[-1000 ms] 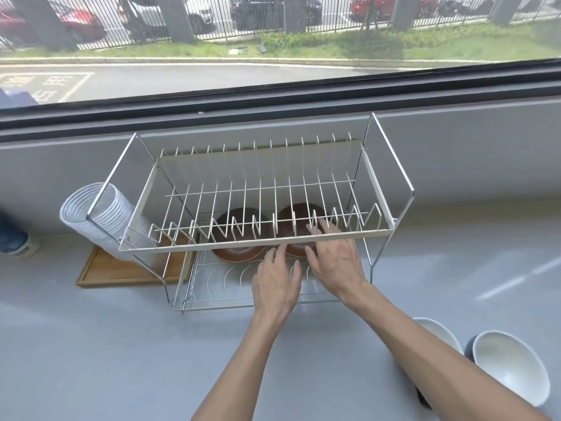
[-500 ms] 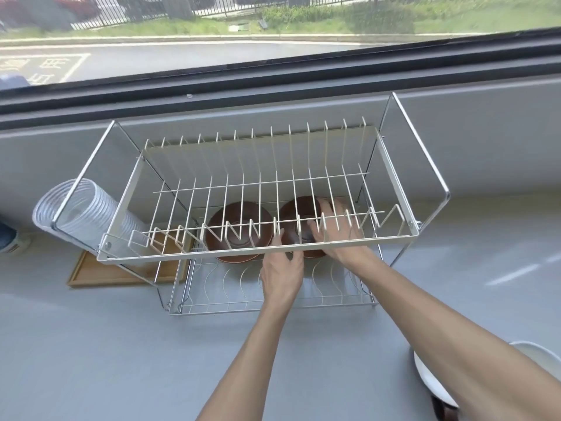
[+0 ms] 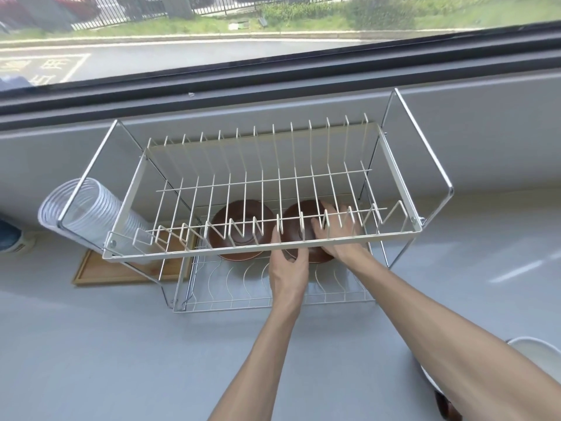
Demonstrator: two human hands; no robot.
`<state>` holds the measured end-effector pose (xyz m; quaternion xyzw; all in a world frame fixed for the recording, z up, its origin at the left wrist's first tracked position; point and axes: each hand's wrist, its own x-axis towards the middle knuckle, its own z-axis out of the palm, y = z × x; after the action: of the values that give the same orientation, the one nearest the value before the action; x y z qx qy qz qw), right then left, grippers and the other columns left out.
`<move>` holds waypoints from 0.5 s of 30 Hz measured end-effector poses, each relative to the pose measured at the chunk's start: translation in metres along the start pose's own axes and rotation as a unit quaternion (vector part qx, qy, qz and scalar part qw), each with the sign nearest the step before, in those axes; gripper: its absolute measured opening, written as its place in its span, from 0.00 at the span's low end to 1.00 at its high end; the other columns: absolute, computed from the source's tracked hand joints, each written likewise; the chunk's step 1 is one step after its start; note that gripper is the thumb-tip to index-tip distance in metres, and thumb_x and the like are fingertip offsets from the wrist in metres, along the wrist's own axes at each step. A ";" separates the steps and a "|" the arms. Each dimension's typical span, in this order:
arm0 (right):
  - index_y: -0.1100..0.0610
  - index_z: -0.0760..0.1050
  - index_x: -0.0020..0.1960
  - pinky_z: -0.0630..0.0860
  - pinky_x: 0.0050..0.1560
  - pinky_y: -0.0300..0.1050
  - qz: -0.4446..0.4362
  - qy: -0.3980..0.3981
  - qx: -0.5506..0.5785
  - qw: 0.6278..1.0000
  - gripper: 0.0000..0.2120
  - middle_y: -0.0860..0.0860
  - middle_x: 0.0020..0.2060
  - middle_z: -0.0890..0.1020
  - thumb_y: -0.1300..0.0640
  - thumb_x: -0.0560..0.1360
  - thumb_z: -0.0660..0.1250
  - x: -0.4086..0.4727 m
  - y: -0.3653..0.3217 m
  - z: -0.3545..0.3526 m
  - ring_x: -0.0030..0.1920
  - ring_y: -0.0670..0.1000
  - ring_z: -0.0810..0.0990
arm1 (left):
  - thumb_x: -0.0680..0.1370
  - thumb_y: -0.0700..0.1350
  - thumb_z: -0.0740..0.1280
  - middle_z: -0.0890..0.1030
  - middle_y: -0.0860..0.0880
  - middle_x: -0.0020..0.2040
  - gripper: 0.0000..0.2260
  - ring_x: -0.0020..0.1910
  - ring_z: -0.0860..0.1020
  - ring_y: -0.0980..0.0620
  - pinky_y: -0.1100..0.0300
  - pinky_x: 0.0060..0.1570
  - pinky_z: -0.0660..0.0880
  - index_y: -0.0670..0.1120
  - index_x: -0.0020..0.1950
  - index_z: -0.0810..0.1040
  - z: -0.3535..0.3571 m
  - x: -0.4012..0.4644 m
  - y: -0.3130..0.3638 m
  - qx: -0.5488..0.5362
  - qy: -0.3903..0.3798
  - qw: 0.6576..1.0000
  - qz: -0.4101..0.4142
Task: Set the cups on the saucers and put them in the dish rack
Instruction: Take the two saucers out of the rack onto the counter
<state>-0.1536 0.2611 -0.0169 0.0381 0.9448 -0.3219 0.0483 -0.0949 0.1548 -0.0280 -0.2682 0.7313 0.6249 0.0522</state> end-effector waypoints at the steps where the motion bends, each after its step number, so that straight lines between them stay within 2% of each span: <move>1: 0.62 0.68 0.69 0.65 0.61 0.50 0.017 -0.020 -0.036 0.999 0.17 0.63 0.58 0.77 0.54 0.83 0.56 -0.002 -0.001 0.001 0.60 0.65 0.73 | 0.77 0.50 0.68 0.72 0.62 0.41 0.31 0.41 0.77 0.56 0.45 0.58 0.80 0.62 0.78 0.62 0.000 -0.002 -0.002 -0.004 -0.001 1.000 0.000; 3: 0.61 0.62 0.74 0.59 0.69 0.53 0.052 -0.024 -0.076 0.995 0.21 0.65 0.64 0.75 0.53 0.84 0.55 -0.003 0.001 0.002 0.67 0.65 0.69 | 0.74 0.51 0.67 0.77 0.59 0.51 0.31 0.49 0.79 0.53 0.44 0.59 0.80 0.63 0.76 0.64 0.001 -0.004 -0.008 -0.012 -0.003 1.000 -0.005; 5: 0.62 0.64 0.72 0.58 0.70 0.55 0.083 -0.018 -0.065 0.994 0.22 0.67 0.65 0.74 0.51 0.82 0.58 -0.002 0.002 0.002 0.69 0.65 0.68 | 0.72 0.53 0.66 0.78 0.54 0.60 0.30 0.58 0.80 0.47 0.43 0.61 0.79 0.65 0.74 0.64 -0.001 -0.008 -0.011 -0.012 0.002 1.000 -0.018; 6: 0.62 0.66 0.70 0.60 0.70 0.56 0.080 -0.017 -0.060 0.995 0.22 0.68 0.65 0.73 0.50 0.81 0.59 -0.002 0.003 0.004 0.69 0.66 0.67 | 0.72 0.53 0.65 0.78 0.54 0.61 0.31 0.59 0.80 0.46 0.43 0.61 0.78 0.65 0.74 0.64 -0.002 -0.010 -0.010 -0.012 0.002 1.000 -0.024; 9: 0.60 0.68 0.66 0.67 0.63 0.55 0.096 -0.012 -0.053 0.994 0.19 0.67 0.64 0.72 0.53 0.77 0.60 -0.005 0.011 0.007 0.63 0.67 0.70 | 0.76 0.47 0.65 0.76 0.58 0.53 0.34 0.52 0.79 0.54 0.43 0.62 0.78 0.60 0.80 0.58 -0.007 -0.019 -0.007 -0.029 -0.006 0.999 -0.041; 11: 0.61 0.70 0.65 0.67 0.62 0.55 0.091 -0.010 -0.041 0.995 0.19 0.67 0.64 0.73 0.54 0.78 0.58 -0.015 0.011 0.002 0.64 0.67 0.70 | 0.73 0.49 0.64 0.77 0.52 0.63 0.37 0.59 0.78 0.50 0.43 0.63 0.77 0.56 0.82 0.56 -0.009 -0.023 -0.006 -0.021 -0.007 0.999 -0.049; 13: 0.62 0.70 0.67 0.66 0.66 0.56 0.089 -0.002 -0.022 0.996 0.20 0.67 0.65 0.73 0.54 0.79 0.60 -0.023 0.010 -0.003 0.67 0.67 0.68 | 0.70 0.51 0.62 0.73 0.49 0.72 0.39 0.68 0.75 0.46 0.43 0.66 0.76 0.53 0.82 0.56 -0.010 -0.025 -0.007 -0.015 -0.003 0.998 -0.059; 15: 0.64 0.71 0.66 0.66 0.66 0.56 0.088 0.003 -0.017 0.996 0.20 0.67 0.63 0.75 0.53 0.79 0.61 -0.028 0.011 -0.004 0.65 0.68 0.69 | 0.68 0.52 0.62 0.72 0.49 0.73 0.39 0.70 0.74 0.45 0.43 0.66 0.76 0.53 0.81 0.59 -0.011 -0.023 -0.012 -0.014 0.002 0.998 -0.066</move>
<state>-0.1251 0.2710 -0.0166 0.1207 0.9431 -0.3006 0.0744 -0.0670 0.1511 -0.0273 -0.3177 0.7036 0.6295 0.0877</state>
